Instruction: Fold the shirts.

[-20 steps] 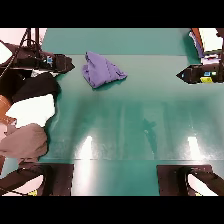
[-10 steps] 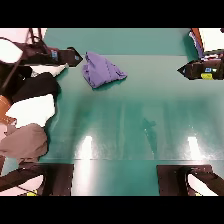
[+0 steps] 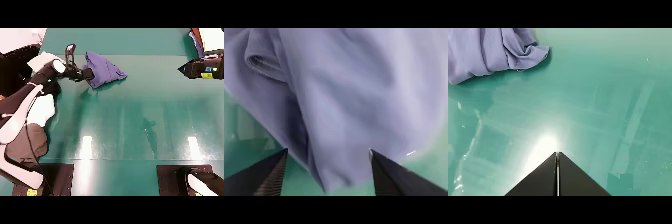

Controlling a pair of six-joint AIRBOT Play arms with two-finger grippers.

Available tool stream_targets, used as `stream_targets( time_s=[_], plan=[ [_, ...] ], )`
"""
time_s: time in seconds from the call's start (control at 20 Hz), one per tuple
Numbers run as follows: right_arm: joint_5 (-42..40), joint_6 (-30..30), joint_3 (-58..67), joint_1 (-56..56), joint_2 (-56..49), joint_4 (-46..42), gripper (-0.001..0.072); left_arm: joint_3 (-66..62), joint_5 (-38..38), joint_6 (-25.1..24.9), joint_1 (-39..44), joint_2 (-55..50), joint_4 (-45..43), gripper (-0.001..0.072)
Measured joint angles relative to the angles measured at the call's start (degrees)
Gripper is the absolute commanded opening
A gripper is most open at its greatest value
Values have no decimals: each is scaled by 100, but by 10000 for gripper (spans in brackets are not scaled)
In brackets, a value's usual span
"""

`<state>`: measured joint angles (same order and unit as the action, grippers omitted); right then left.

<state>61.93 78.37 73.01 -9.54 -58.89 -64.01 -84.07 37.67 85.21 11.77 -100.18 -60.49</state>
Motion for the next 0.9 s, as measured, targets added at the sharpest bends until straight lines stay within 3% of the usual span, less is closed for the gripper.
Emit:
stream_targets(
  time_s=[0.05,0.1,0.15,0.2,0.45,0.7,0.9],
  plan=[
    [0,0,0,0,0,0,18,-76,-33,0,0,-122,70,454],
    [-2,0,0,0,0,0,18,-170,-72,-4,0,-210,131,217],
    [-2,0,0,0,0,0,18,-256,-74,-20,0,-275,170,65],
    [-2,0,0,0,0,0,18,-354,-52,-37,2,-328,199,21],
    [-13,0,111,0,68,-9,17,-1088,564,-131,-42,-160,103,17],
    [-42,0,931,0,236,-153,17,-1989,968,-267,7,1419,-374,17],
    [-42,2,1585,0,275,-199,17,-2240,1606,-411,634,2396,-549,19]
  ],
)
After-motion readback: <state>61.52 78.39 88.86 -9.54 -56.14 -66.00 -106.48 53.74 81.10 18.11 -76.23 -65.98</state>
